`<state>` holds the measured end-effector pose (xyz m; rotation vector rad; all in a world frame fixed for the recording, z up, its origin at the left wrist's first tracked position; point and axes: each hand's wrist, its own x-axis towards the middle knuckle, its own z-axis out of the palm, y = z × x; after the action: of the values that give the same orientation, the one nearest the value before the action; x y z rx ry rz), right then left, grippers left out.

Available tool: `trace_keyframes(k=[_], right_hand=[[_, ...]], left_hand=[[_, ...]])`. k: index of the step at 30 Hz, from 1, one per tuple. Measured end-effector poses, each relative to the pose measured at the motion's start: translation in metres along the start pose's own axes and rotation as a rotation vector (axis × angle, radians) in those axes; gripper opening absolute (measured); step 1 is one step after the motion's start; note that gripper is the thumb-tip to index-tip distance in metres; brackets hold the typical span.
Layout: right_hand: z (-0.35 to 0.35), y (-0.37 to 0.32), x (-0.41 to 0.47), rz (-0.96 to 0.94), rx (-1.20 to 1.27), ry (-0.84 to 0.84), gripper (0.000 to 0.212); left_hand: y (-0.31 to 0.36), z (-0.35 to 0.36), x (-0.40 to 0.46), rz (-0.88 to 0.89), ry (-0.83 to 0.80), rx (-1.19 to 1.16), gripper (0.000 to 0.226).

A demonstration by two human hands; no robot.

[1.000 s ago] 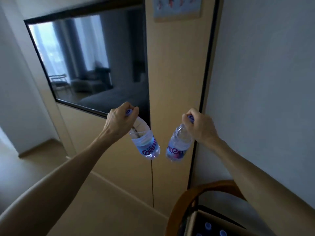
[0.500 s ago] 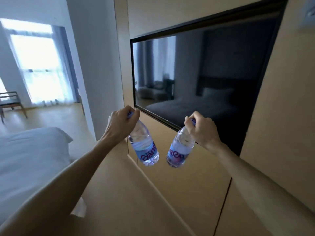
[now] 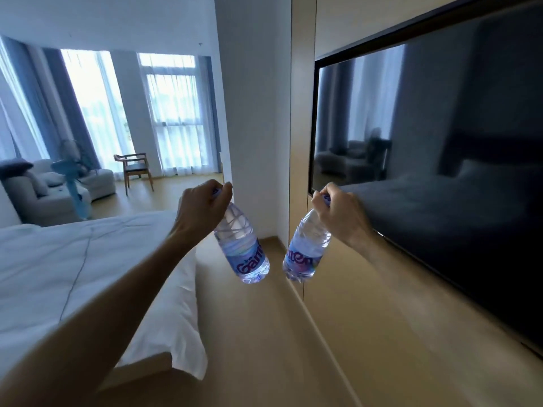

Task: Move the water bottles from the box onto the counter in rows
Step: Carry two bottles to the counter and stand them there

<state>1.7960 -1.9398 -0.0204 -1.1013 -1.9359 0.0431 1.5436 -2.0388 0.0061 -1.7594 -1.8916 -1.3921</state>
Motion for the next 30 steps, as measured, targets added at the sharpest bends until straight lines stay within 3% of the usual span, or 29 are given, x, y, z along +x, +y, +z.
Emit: trace_keyframes(k=[13, 30], right_hand=[[0.149, 0.036, 0.178, -0.164, 0.11, -0.093, 0.024], [0.381, 0.058, 0.392, -0.204, 0.151, -0.177, 0.019]], left_hand=[[-0.089, 0.063, 0.143, -0.048, 0.121, 0.148, 0.029], [-0.302, 0.169, 0.345, -0.092, 0.135, 0.132, 0.034]])
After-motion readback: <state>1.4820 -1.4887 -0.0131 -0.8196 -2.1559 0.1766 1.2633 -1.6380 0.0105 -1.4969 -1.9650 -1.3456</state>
